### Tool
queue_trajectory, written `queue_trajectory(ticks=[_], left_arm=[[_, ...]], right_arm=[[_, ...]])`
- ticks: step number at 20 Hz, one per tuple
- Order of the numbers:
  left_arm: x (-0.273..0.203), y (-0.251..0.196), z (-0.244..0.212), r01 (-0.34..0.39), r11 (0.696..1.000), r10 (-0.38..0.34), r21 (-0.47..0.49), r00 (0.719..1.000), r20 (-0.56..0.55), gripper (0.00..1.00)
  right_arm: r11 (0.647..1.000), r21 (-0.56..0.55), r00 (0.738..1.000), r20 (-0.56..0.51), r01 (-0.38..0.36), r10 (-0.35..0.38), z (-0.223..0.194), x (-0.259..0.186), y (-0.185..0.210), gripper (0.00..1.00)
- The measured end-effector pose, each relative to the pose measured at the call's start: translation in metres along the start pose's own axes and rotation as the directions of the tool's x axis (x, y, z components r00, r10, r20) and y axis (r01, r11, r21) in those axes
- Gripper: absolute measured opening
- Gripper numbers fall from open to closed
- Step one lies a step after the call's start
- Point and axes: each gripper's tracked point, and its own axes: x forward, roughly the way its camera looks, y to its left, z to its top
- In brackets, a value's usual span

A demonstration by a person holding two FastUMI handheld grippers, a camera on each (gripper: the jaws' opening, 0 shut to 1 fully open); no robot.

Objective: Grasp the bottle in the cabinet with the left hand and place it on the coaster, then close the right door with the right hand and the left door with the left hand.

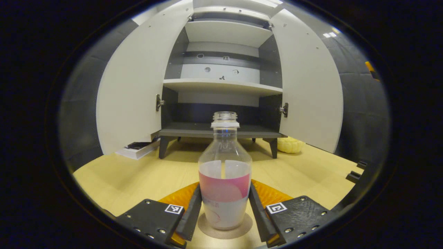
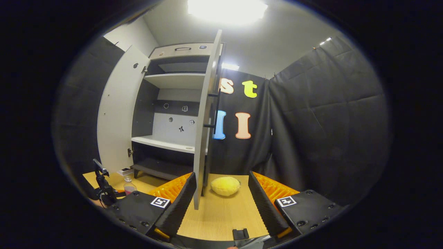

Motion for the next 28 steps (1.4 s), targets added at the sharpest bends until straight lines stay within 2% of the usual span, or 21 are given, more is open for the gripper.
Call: queue_trajectory(ticks=[4,5,7,8,9,10,15,16,18,19,20,21,26,27,28], left_arm=[[-0.010,0.002,-0.006,-0.022,1.000,0.022,-0.015,1.000,0.005,0.72],[-0.010,0.003,-0.007,-0.021,1.000,0.021,-0.017,1.000,-0.001,0.72],[-0.011,0.006,-0.009,-0.027,1.000,0.027,-0.008,0.999,-0.024,0.72],[-0.012,0.006,-0.009,-0.033,0.999,0.033,0.000,0.999,-0.028,0.80],[-0.014,0.007,-0.009,-0.036,0.999,0.036,0.005,0.999,-0.034,0.77],[-0.016,0.007,-0.008,-0.037,0.999,0.037,0.008,0.999,-0.035,0.81],[-0.018,0.004,0.005,-0.038,0.999,0.039,0.032,0.998,-0.042,0.81],[-0.021,0.002,0.010,-0.037,0.999,0.039,0.036,0.998,-0.039,0.81],[-0.023,-0.003,0.024,-0.031,0.998,0.032,0.047,0.999,-0.021,0.81],[-0.024,-0.006,0.032,-0.024,0.999,0.025,0.049,1.000,-0.014,0.81],[-0.026,-0.009,0.039,-0.016,0.999,0.017,0.050,1.000,-0.008,0.81],[-0.027,-0.011,0.047,-0.016,0.998,0.017,0.055,1.000,-0.005,0.81],[-0.043,-0.006,0.110,-0.058,0.997,0.055,0.045,0.997,0.051,0.82],[-0.047,-0.003,0.127,-0.068,0.997,0.066,0.042,0.996,0.065,0.88],[-0.053,-0.001,0.141,-0.080,0.996,0.077,0.039,0.994,0.077,0.82]], right_arm=[[1.000,0.004,1.000,0.004,-0.022,0.022,0.000,0.004,0.006,0.96],[1.000,0.004,1.000,0.005,-0.027,0.027,0.000,0.006,0.008,0.92],[0.999,0.008,0.999,0.015,-0.038,0.038,0.002,0.007,0.011,0.92],[0.999,0.010,0.999,0.018,-0.042,0.042,0.003,0.008,0.013,0.92],[0.999,0.009,0.999,0.020,-0.043,0.043,0.002,0.009,0.014,0.96],[0.999,0.005,0.999,0.020,-0.045,0.045,0.002,0.011,0.016,0.96],[0.998,0.009,0.997,0.028,-0.068,0.068,0.004,0.014,0.023,0.96],[0.997,0.013,0.997,0.031,-0.071,0.071,0.004,0.014,0.024,0.92],[0.997,0.019,0.997,0.035,-0.075,0.074,0.004,0.014,0.023,0.92],[0.997,0.025,0.996,0.040,-0.075,0.074,0.005,0.014,0.023,0.96],[0.997,0.032,0.996,0.044,-0.075,0.074,0.005,0.014,0.021,0.92],[0.996,0.041,0.996,0.047,-0.073,0.071,0.005,0.014,0.020,0.96],[0.993,0.091,0.996,0.067,-0.072,0.066,0.015,0.018,0.010,0.96],[0.994,0.092,0.995,0.075,-0.065,0.059,0.019,0.022,0.006,0.96],[0.994,0.092,0.995,0.084,-0.056,0.049,0.023,0.026,0.000,0.96]])
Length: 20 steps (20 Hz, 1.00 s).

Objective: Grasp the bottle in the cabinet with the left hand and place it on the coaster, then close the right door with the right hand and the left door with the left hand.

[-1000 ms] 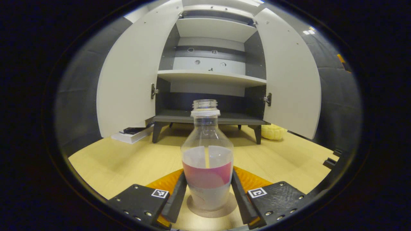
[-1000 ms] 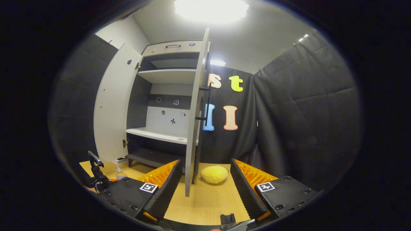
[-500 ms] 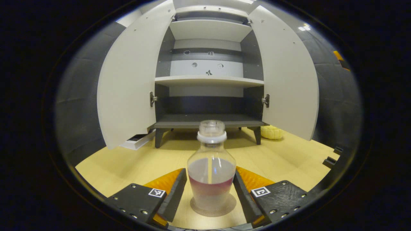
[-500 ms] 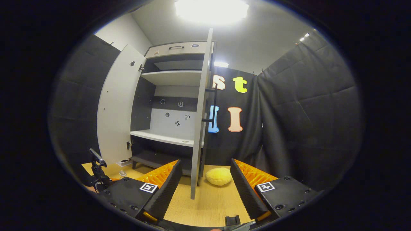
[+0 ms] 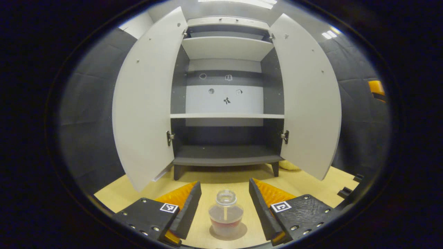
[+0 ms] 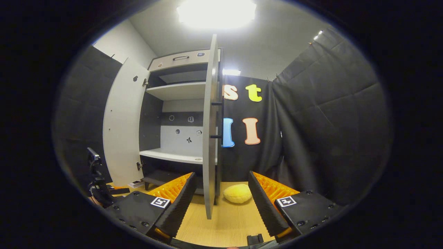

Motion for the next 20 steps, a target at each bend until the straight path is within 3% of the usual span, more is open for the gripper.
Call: queue_trajectory(ticks=[2,3,4,5,6,7,9,11,12,14,15,17,19,20], left_arm=[[-0.010,0.009,0.030,-0.014,1.000,0.015,-0.016,1.000,0.027,0.81],[-0.016,0.016,0.045,-0.027,0.999,0.028,-0.025,0.999,0.041,0.81],[-0.021,0.023,0.057,-0.043,0.999,0.045,-0.030,0.997,0.057,0.88],[-0.028,0.032,0.071,-0.062,0.998,0.064,-0.028,0.995,0.071,0.81],[-0.033,0.043,0.083,-0.090,0.996,0.091,-0.021,0.991,0.094,0.81],[-0.039,0.051,0.097,-0.101,0.995,0.102,-0.014,0.988,0.115,0.81],[-0.051,0.067,0.120,-0.133,0.991,0.130,0.005,0.979,0.156,0.81],[-0.060,0.084,0.132,-0.162,0.986,0.156,0.024,0.974,0.165,0.81],[-0.066,0.094,0.136,-0.180,0.983,0.173,0.029,0.970,0.171,0.90],[-0.072,0.111,0.142,-0.200,0.979,0.192,0.027,0.965,0.177,0.99],[-0.077,0.121,0.145,-0.215,0.976,0.208,0.020,0.961,0.181,0.99],[-0.084,0.139,0.146,-0.234,0.972,0.229,0.007,0.957,0.179,0.99],[-0.089,0.158,0.147,-0.256,0.967,0.253,-0.004,0.952,0.174,0.99],[-0.089,0.169,0.148,-0.266,0.964,0.264,-0.010,0.949,0.173,0.99]], right_arm=[[1.000,0.008,1.000,0.016,0.022,-0.022,0.008,0.011,-0.011,0.96],[0.999,0.017,0.999,0.022,0.031,-0.032,0.012,0.016,-0.016,0.92],[0.999,0.026,0.999,0.027,0.041,-0.042,0.016,0.022,-0.021,0.96],[0.998,0.034,0.998,0.032,0.050,-0.051,0.021,0.029,-0.025,0.92],[0.998,0.037,0.998,0.035,0.058,-0.060,0.025,0.035,-0.030,0.96],[0.997,0.037,0.997,0.037,0.067,-0.068,0.028,0.041,-0.033,0.92],[0.996,0.029,0.996,0.035,0.087,-0.088,0.034,0.055,-0.039,0.92],[0.993,0.020,0.993,0.030,0.113,-0.113,0.039,0.068,-0.044,0.96],[0.992,0.015,0.991,0.025,0.129,-0.129,0.043,0.075,-0.046,0.96],[0.988,0.006,0.988,0.017,0.156,-0.156,0.051,0.088,-0.049,0.92],[0.985,0.000,0.985,0.013,0.171,-0.171,0.055,0.094,-0.050,0.96],[0.978,-0.015,0.978,0.017,0.210,-0.209,0.066,0.106,-0.054,0.92],[0.968,-0.026,0.968,0.015,0.252,-0.251,0.071,0.116,-0.058,0.96],[0.964,-0.030,0.964,0.004,0.265,-0.265,0.072,0.122,-0.057,0.92]])
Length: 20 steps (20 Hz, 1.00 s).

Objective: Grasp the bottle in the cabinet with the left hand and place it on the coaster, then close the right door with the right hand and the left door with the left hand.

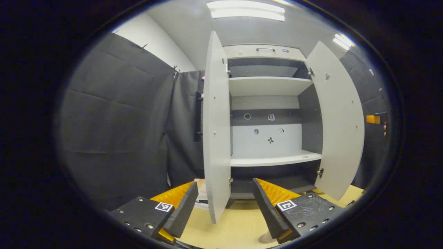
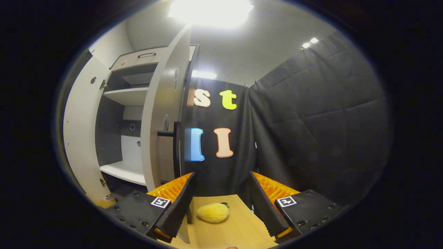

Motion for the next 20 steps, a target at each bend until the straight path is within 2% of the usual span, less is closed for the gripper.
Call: queue_trajectory(ticks=[1,2,3,4,6,7,8,9,13,14,17,18,19,20], left_arm=[[0.001,0.010,0.004,-0.009,1.000,0.009,-0.003,1.000,0.002,0.99],[0.002,0.018,0.005,-0.016,1.000,0.016,-0.004,1.000,0.002,0.99],[0.003,0.027,0.007,-0.019,1.000,0.019,0.000,1.000,-0.002,0.99],[0.005,0.035,0.006,-0.023,1.000,0.023,0.005,1.000,-0.008,0.99],[0.011,0.050,0.007,-0.029,0.999,0.029,0.015,0.999,-0.019,0.99],[0.014,0.057,0.007,-0.031,0.999,0.032,0.014,0.999,-0.022,0.99],[0.014,0.063,0.006,-0.037,0.999,0.037,0.012,0.999,-0.023,0.92],[0.016,0.071,0.009,-0.041,0.999,0.041,0.006,0.999,-0.019,0.92],[0.023,0.092,0.009,-0.042,0.999,0.042,-0.020,0.999,-0.021,0.92],[0.026,0.097,0.009,-0.041,0.999,0.040,-0.025,0.999,-0.024,0.99],[0.033,0.107,0.004,-0.030,0.999,0.029,-0.029,0.999,-0.034,0.99],[0.035,0.110,0.001,-0.027,0.999,0.026,-0.028,0.999,-0.038,0.99],[0.036,0.112,0.000,-0.023,0.999,0.022,-0.026,0.999,-0.039,0.99],[0.037,0.114,-0.003,-0.019,1.000,0.018,-0.024,0.999,-0.038,0.99]], right_arm=[[1.000,-0.003,1.000,-0.010,0.011,-0.011,-0.001,0.003,0.002,0.96],[1.000,-0.006,1.000,-0.021,0.020,-0.021,-0.002,0.006,0.006,0.92],[1.000,-0.008,0.999,-0.030,0.023,-0.023,-0.003,0.007,0.011,0.96],[1.000,-0.008,0.999,-0.038,0.016,-0.016,-0.004,0.007,0.017,0.92],[0.998,-0.034,0.998,-0.045,0.047,-0.049,-0.005,0.008,0.017,0.95],[0.998,-0.037,0.997,-0.042,0.058,-0.060,-0.004,0.005,0.018,0.92],[0.998,-0.033,0.997,-0.041,0.059,-0.060,-0.003,0.004,0.021,0.92],[0.998,-0.032,0.998,-0.041,0.053,-0.054,-0.002,0.003,0.025,0.95],[0.996,-0.063,0.998,-0.032,0.055,-0.057,0.003,-0.003,0.037,0.95],[0.996,-0.070,0.998,-0.030,0.056,-0.058,0.004,-0.006,0.041,0.95],[0.999,-0.044,0.999,-0.025,0.027,-0.028,0.004,-0.011,0.064,0.95],[0.999,-0.039,1.000,-0.023,0.016,-0.017,0.005,-0.013,0.071,0.92],[0.999,-0.039,1.000,-0.020,0.003,-0.004,0.005,-0.016,0.080,0.95],[0.999,-0.041,1.000,-0.019,-0.009,0.008,0.005,-0.017,0.089,0.92]])
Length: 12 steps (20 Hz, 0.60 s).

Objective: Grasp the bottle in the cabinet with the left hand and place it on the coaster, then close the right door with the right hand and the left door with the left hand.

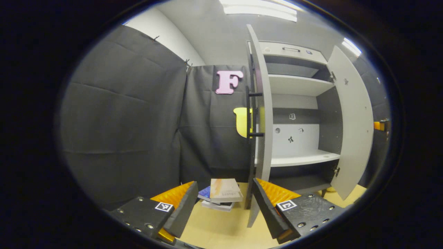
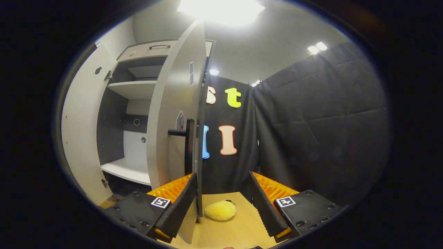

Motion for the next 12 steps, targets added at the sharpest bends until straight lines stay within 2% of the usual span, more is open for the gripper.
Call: queue_trajectory(ticks=[2,9,10,11,12], left_arm=[[0.001,0.002,-0.001,0.010,1.000,-0.010,-0.002,1.000,0.000,0.99],[0.005,0.025,-0.007,0.010,1.000,-0.011,-0.011,1.000,-0.023,0.99],[0.003,0.029,-0.007,0.007,1.000,-0.007,-0.008,1.000,-0.020,0.85],[0.001,0.033,-0.005,0.003,1.000,-0.003,-0.006,1.000,-0.017,0.92],[-0.002,0.038,-0.003,-0.004,1.000,0.004,-0.006,1.000,-0.012,0.92]], right_arm=[[1.000,-0.004,1.000,0.000,-0.018,0.018,0.001,-0.002,0.015,0.95],[0.996,0.014,0.996,0.008,-0.088,0.088,0.003,0.001,0.065,0.95],[0.995,0.016,0.995,0.011,-0.099,0.099,0.003,0.003,0.072,0.95],[0.994,0.017,0.994,0.011,-0.110,0.110,0.002,0.005,0.078,0.95],[0.993,0.019,0.993,0.009,-0.119,0.119,0.002,0.008,0.082,0.95]])
